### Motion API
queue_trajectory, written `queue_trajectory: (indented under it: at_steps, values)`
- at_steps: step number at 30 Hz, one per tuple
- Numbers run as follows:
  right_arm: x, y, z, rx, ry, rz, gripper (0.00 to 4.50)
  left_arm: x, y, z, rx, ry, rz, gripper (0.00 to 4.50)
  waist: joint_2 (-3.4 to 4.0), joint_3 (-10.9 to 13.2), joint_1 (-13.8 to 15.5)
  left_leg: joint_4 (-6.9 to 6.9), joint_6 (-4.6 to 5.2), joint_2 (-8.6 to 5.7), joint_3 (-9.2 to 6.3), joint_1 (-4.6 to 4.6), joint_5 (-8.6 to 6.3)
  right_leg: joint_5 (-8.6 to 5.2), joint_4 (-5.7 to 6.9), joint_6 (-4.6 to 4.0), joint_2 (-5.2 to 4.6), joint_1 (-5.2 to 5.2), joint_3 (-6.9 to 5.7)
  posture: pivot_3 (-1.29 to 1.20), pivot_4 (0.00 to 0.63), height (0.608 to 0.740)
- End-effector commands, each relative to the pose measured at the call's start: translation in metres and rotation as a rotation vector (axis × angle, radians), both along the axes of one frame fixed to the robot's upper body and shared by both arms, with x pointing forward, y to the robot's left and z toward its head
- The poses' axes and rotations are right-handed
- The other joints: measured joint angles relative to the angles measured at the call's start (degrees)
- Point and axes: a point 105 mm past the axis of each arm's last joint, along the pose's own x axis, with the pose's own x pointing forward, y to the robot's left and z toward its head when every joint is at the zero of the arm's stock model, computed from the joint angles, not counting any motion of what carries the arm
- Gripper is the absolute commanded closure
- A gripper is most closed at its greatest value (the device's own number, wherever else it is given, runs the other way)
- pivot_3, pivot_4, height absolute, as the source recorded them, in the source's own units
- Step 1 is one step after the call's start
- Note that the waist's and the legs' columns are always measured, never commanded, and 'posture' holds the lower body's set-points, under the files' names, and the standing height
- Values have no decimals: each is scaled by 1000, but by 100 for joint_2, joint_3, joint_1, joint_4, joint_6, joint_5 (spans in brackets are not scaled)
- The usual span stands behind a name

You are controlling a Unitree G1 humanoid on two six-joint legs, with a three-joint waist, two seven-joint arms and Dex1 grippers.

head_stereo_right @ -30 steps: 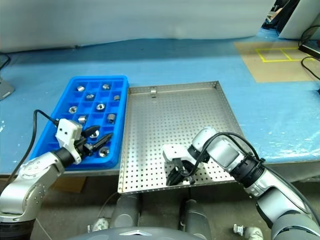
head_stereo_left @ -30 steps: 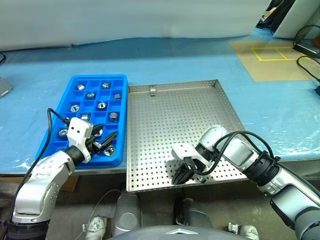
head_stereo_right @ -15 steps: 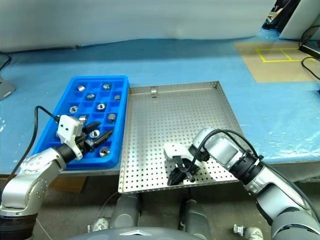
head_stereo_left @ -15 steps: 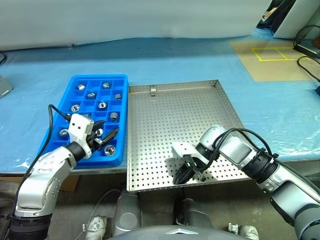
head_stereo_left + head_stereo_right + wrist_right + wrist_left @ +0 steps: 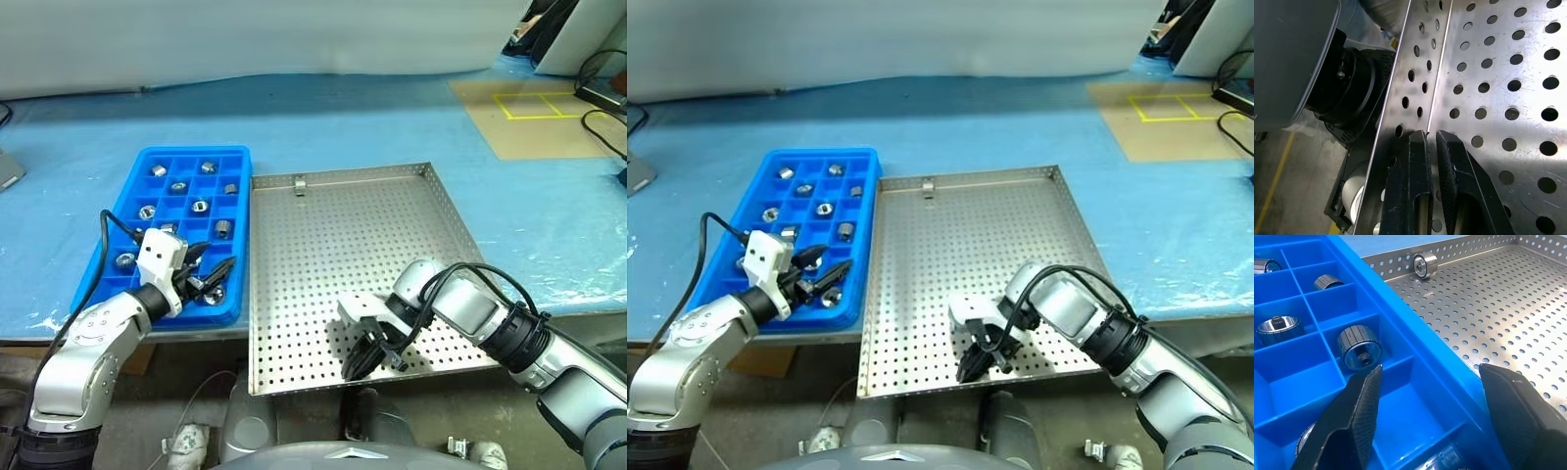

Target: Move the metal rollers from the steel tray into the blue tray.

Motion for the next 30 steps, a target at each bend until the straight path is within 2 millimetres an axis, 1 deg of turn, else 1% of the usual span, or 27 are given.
queue_trajectory:
  at_steps: [1,4,7,10,13,18,21,23,25,28,30]
  values:
    - [-13,6,8,44,59,58,4219,3,-2,11,8,-38,-23,1153,0,0,4,0,0,0,0,0,0,0,1,0,0,0,0,247,150,740]
    - [-9,6,9,46,41,51,4219,6,-4,12,6,-44,-32,1153,0,-1,-4,1,0,-1,0,0,0,0,0,0,0,1,1,236,150,740]
    - [-1,5,11,50,-13,45,4219,10,-5,13,6,-51,-37,1153,1,-1,-10,0,0,0,0,-1,0,0,0,0,0,0,0,223,150,740]
    - [15,3,15,62,-121,55,4219,16,-7,16,-5,-69,-41,1153,1,-1,-20,2,-1,-1,0,0,0,1,2,0,0,0,1,212,150,740]
    - [33,-2,17,63,-262,74,4219,25,-18,23,-10,-106,-83,1153,1,-1,-22,17,-1,1,0,-1,0,2,12,2,0,0,1,184,150,740]
    - [60,-5,26,98,-325,-65,4219,40,-34,36,-41,-152,-150,1153,1,-2,-78,42,2,2,0,-2,-1,6,19,5,0,9,2,134,150,740]
    - [76,-5,33,135,-358,-164,4219,59,-45,44,-37,-197,-151,1153,1,-2,-131,53,6,1,0,-5,-3,7,25,4,0,10,2,104,150,740]
    - [84,-4,37,161,-380,-227,4219,81,-56,48,-45,-219,-103,1153,1,-2,-163,69,11,1,0,-9,-6,7,33,5,-1,9,3,80,150,740]
    - [90,-2,40,182,-392,-282,4219,98,-68,56,-81,-234,-68,1153,1,-2,-202,82,13,-1,0,-10,-7,8,47,5,-2,8,6,56,150,740]
    - [93,-2,42,211,-393,-368,4219,122,-99,67,-94,-259,-38,1153,-1,-1,-258,88,13,-10,-1,-9,-7,8,60,6,-11,8,7,12,150,740]
    - [90,-3,40,219,-389,-403,4219,134,-115,67,-56,-254,-20,1153,-2,-2,-298,90,14,-21,-2,-9,-7,8,62,8,-21,9,8,-5,150,740]
